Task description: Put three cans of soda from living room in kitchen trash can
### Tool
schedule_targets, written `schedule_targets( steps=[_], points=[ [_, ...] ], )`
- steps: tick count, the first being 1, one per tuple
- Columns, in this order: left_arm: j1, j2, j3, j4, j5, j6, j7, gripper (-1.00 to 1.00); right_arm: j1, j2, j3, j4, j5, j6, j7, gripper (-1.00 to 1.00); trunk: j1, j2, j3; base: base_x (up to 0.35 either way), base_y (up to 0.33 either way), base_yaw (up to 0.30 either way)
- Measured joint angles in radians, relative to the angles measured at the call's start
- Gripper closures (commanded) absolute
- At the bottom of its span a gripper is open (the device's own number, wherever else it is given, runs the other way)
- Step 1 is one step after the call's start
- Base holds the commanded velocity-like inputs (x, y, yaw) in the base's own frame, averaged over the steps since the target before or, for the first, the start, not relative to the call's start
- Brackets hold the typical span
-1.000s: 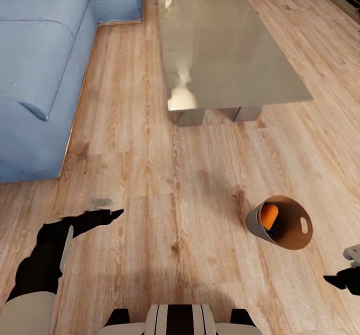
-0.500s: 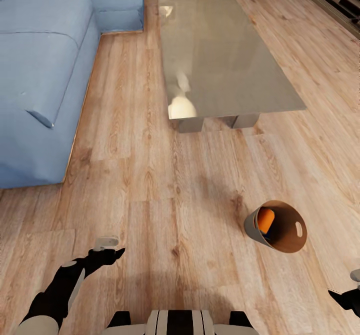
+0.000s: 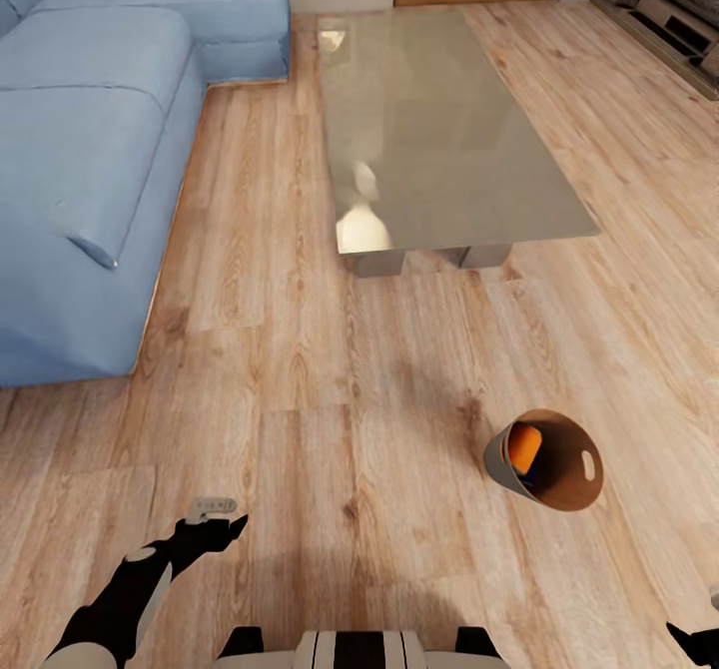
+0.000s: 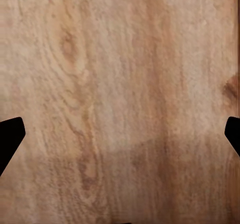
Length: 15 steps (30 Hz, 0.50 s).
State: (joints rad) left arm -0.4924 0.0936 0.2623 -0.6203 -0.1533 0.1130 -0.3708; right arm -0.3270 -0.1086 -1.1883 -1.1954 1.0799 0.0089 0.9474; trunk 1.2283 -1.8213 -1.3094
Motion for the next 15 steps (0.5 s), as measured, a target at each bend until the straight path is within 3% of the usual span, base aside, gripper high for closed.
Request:
schedule_targets(
  steps=[1,2,5,6,10,11,15],
  points=[
    [0.0,0.0,0.0,0.006,0.0,-0.005,0.0,-1.0,0.003,-0.006,-0.004,0.038,-0.004,-0.017,-0.043,-1.0,-0.004,0.007,0.005,0.0,0.0,0.0],
    [0.0,0.0,0.0,0.031,0.001,-0.02,0.001,-1.0,0.01,-0.021,-0.009,0.143,-0.011,-0.069,-0.172,-1.0,-0.008,0.014,0.009,0.0,0.0,0.0],
    [0.0,0.0,0.0,0.061,0.002,-0.044,0.001,-1.0,0.014,-0.039,-0.013,0.265,-0.015,-0.121,-0.308,-1.0,-0.019,0.035,0.024,0.0,0.0,0.0],
    [0.0,-0.001,0.0,0.084,0.002,-0.064,0.001,-1.0,0.016,-0.06,-0.013,0.394,-0.012,-0.16,-0.445,-1.0,-0.023,0.042,0.028,0.0,0.0,0.0],
    [0.0,-0.001,0.0,0.101,0.003,-0.08,0.001,-1.0,0.017,-0.101,-0.003,0.629,-0.005,-0.191,-0.646,-1.0,-0.038,0.07,0.047,0.0,0.0,0.0],
    [0.0,0.0,0.0,0.107,0.003,-0.089,0.001,-1.0,0.017,-0.134,0.021,0.787,-0.001,-0.201,-0.786,-1.0,-0.042,0.077,0.052,0.0,0.0,0.0],
    [0.001,0.001,0.0,0.114,0.0,-0.119,0.001,-1.0,0.017,-0.154,0.091,0.966,-0.001,-0.208,-0.95,-1.0,-0.058,0.105,0.071,0.0,0.0,0.0]
  ],
)
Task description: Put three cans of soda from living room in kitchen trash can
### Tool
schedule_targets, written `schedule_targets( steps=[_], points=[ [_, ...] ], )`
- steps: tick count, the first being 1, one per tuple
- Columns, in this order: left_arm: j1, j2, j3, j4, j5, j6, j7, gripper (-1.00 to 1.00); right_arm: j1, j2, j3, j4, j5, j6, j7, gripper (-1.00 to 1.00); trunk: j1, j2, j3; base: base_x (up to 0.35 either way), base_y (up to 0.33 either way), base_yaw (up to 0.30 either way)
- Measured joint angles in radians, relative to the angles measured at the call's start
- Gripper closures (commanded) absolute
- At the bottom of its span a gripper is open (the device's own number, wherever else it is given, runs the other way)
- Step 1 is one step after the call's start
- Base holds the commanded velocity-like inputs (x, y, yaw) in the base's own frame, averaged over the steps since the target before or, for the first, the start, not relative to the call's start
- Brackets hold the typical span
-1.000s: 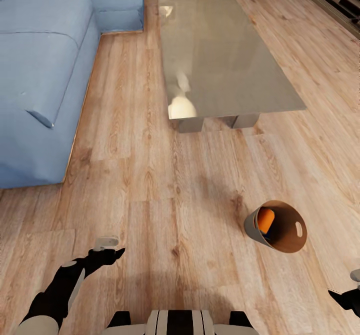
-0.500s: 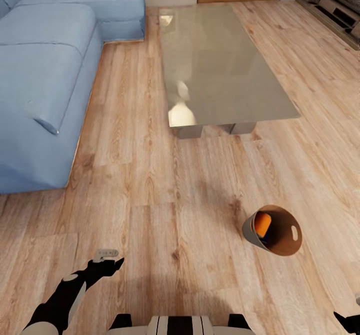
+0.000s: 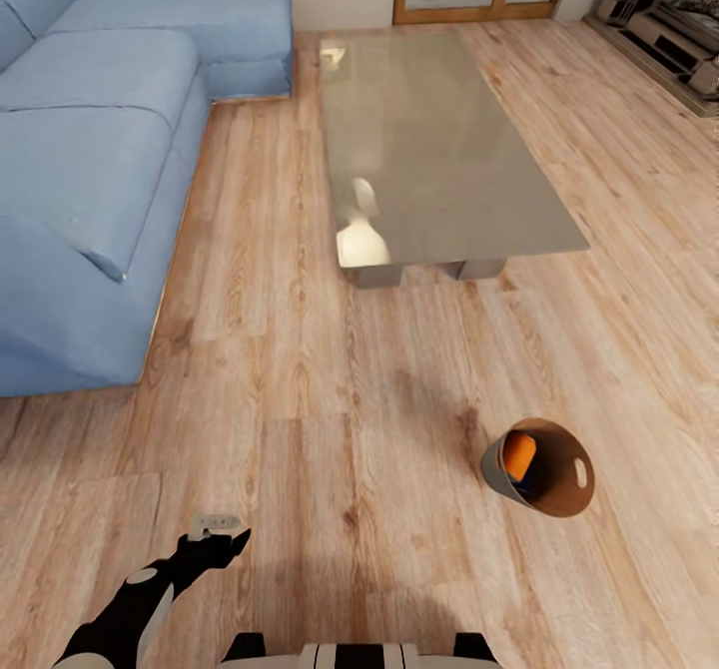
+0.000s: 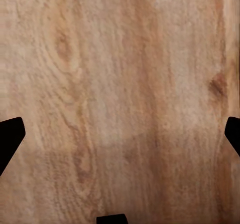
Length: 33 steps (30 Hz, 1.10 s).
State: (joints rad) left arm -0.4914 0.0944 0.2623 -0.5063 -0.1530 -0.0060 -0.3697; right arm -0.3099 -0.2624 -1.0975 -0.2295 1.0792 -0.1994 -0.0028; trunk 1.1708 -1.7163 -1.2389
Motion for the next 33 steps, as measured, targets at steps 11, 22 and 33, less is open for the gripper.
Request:
schedule_targets(
  steps=[11,22,33],
  points=[
    [0.0,-0.001,-0.001,0.063,0.002,-0.055,-0.003,-1.0,-0.001,0.116,0.051,0.109,0.0,0.032,-0.133,-1.0,-0.042,0.077,0.049,0.0,0.0,0.0],
    [0.0,-0.001,-0.003,0.071,0.001,-0.061,-0.001,-1.0,-0.055,0.202,0.059,0.119,0.002,0.072,-0.162,-1.0,-0.084,0.154,0.093,0.0,0.0,0.0],
    [0.001,-0.001,-0.004,0.072,-0.021,-0.061,-0.001,-1.0,-0.246,0.214,0.063,0.113,0.002,0.202,-0.165,-1.0,-0.126,0.231,0.128,0.0,0.0,0.0]
  ],
)
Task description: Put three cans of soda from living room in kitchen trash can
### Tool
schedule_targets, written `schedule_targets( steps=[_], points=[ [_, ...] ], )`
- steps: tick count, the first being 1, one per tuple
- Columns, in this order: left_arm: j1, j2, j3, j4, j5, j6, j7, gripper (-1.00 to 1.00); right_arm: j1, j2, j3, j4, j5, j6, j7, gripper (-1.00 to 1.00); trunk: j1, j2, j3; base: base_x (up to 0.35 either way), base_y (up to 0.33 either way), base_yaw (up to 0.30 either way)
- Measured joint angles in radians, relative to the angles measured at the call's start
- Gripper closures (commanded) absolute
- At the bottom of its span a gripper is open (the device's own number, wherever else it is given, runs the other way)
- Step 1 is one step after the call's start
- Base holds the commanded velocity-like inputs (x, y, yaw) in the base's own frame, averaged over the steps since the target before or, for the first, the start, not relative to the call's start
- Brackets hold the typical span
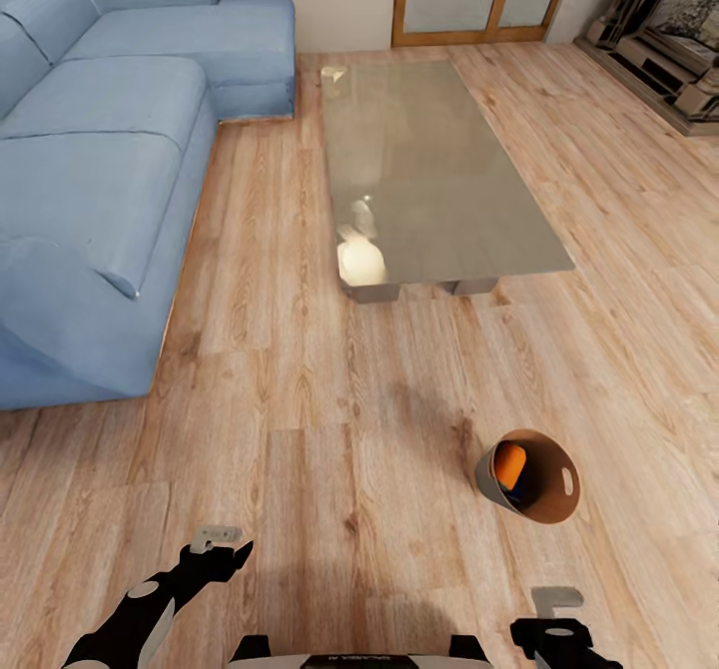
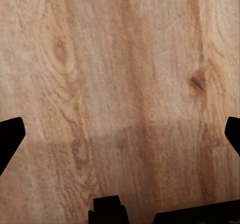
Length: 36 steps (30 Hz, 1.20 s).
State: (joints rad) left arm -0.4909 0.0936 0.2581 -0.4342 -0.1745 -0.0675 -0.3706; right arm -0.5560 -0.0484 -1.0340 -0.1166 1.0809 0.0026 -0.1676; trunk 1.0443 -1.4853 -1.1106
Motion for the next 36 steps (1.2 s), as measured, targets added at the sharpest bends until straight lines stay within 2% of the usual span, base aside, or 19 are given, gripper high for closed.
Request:
schedule_targets(
  steps=[5,12,18,23,36],
  points=[
    [0.0,-0.001,0.0,0.0,-0.013,0.0,0.001,-1.0,-0.088,-0.007,0.003,0.004,-0.003,0.076,0.011,-1.0,-0.019,0.035,0.016,0.0,0.0,0.0],
    [0.0,-0.004,0.0,0.0,-0.019,0.0,0.0,-1.0,-0.129,-0.015,0.0,0.037,-0.006,0.097,0.059,-1.0,-0.046,0.084,0.038,0.0,0.0,0.0],
    [0.0,-0.009,0.0,0.0,-0.02,0.0,0.001,-1.0,-0.132,-0.019,0.0,0.061,-0.005,0.021,0.074,-1.0,-0.046,0.084,0.038,0.0,0.0,0.0],
    [0.0,-0.01,0.0,0.002,-0.02,0.0,0.0,-1.0,-0.133,-0.01,0.0,0.069,-0.002,-0.024,0.077,-1.0,-0.046,0.084,0.038,0.0,0.0,0.0],
    [0.0,-0.011,0.0,0.012,-0.021,0.001,0.0,-1.0,-0.133,-0.003,0.0,0.079,0.0,-0.045,0.077,-1.0,-0.096,0.175,0.078,0.0,0.0,0.0]
  ],
)
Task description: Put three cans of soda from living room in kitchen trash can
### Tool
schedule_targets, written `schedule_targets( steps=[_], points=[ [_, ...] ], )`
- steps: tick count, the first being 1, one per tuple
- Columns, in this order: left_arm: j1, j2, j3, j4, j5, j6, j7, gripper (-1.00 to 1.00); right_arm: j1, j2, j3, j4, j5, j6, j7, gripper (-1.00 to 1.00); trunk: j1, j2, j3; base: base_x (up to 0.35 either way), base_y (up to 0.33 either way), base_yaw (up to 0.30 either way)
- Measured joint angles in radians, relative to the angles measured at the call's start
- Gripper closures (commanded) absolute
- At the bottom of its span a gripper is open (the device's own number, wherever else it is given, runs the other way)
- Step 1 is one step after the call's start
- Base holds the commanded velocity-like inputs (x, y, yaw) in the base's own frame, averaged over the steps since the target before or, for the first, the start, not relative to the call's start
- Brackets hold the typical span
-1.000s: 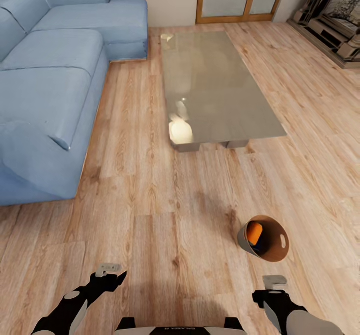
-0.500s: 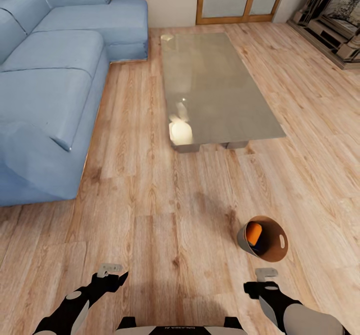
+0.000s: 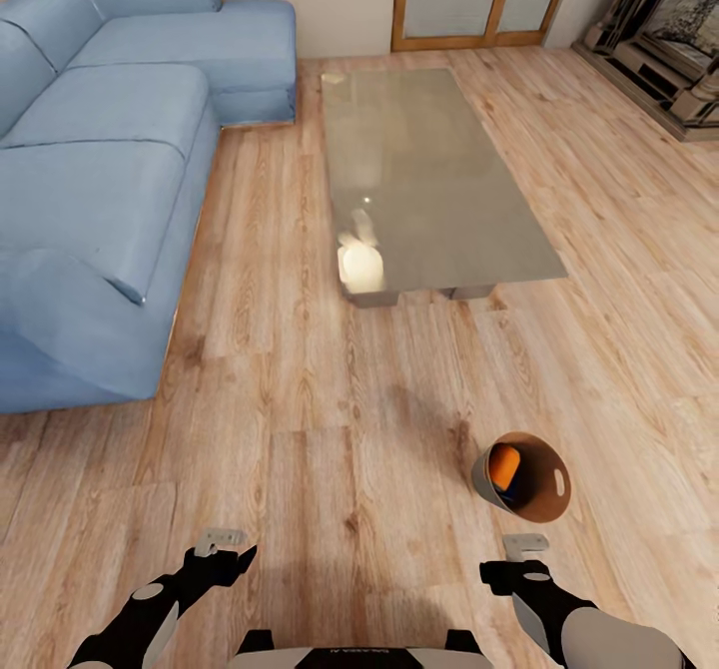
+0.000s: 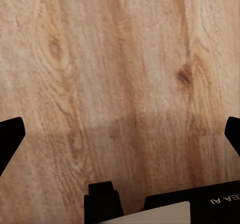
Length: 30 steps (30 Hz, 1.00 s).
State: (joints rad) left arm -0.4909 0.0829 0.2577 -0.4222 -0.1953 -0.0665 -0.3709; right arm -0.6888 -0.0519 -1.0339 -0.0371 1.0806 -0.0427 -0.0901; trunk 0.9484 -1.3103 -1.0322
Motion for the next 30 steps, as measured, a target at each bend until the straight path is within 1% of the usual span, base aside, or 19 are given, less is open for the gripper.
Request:
schedule_targets(
  steps=[30],
  points=[
    [0.0,0.0,0.0,0.003,-0.001,0.001,0.001,-1.0,0.001,-0.002,-0.002,0.009,-0.002,0.005,0.001,-1.0,-0.115,0.21,0.094,0.0,0.0,0.0]
  ],
)
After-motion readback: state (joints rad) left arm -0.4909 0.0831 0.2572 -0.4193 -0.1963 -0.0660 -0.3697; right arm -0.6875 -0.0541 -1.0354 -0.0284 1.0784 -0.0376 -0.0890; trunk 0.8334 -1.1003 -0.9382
